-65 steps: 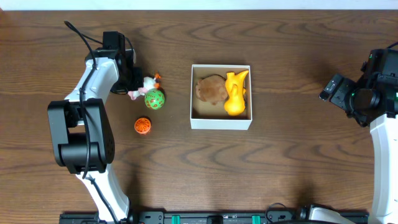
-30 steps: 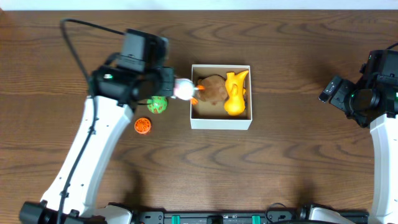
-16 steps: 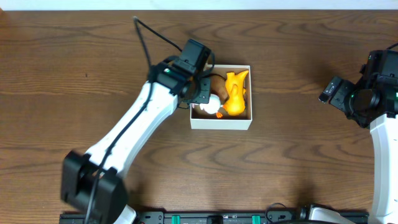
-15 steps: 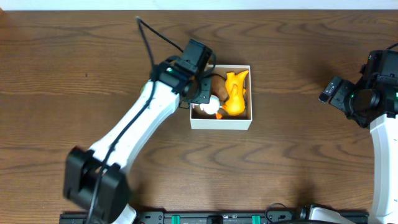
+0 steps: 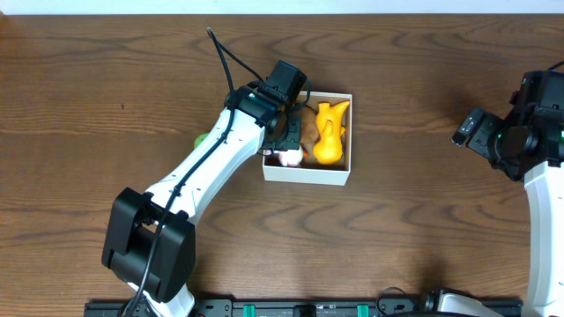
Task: Pack container
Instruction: 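Grasp the pink duck with the left gripper and place it in the box, then move the left gripper to the green numbered ball and grasp it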
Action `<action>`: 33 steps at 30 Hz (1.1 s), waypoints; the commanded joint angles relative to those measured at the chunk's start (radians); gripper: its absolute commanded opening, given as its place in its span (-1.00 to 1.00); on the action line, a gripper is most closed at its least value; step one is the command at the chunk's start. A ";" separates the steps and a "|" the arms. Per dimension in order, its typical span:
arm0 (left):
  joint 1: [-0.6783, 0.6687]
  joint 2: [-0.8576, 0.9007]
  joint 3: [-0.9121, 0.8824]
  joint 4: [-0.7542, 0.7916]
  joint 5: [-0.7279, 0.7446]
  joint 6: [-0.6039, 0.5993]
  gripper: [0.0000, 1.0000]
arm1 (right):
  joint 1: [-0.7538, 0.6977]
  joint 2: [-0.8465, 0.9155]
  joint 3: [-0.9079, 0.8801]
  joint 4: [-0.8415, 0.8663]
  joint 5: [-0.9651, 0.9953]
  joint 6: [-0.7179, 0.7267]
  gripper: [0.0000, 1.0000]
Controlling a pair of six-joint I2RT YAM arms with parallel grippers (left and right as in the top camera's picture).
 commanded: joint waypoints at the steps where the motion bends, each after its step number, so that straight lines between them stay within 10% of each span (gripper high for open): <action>1: 0.006 0.016 0.003 -0.016 -0.023 -0.021 -0.86 | -0.010 0.006 0.005 -0.001 0.003 -0.013 0.98; 12: 0.000 0.006 0.004 -0.012 -0.005 -0.020 0.11 | -0.010 0.006 0.005 -0.001 0.003 -0.013 0.99; 33: 0.304 -0.080 0.095 -0.143 -0.211 0.137 0.42 | -0.010 0.006 0.005 0.000 0.003 -0.013 0.98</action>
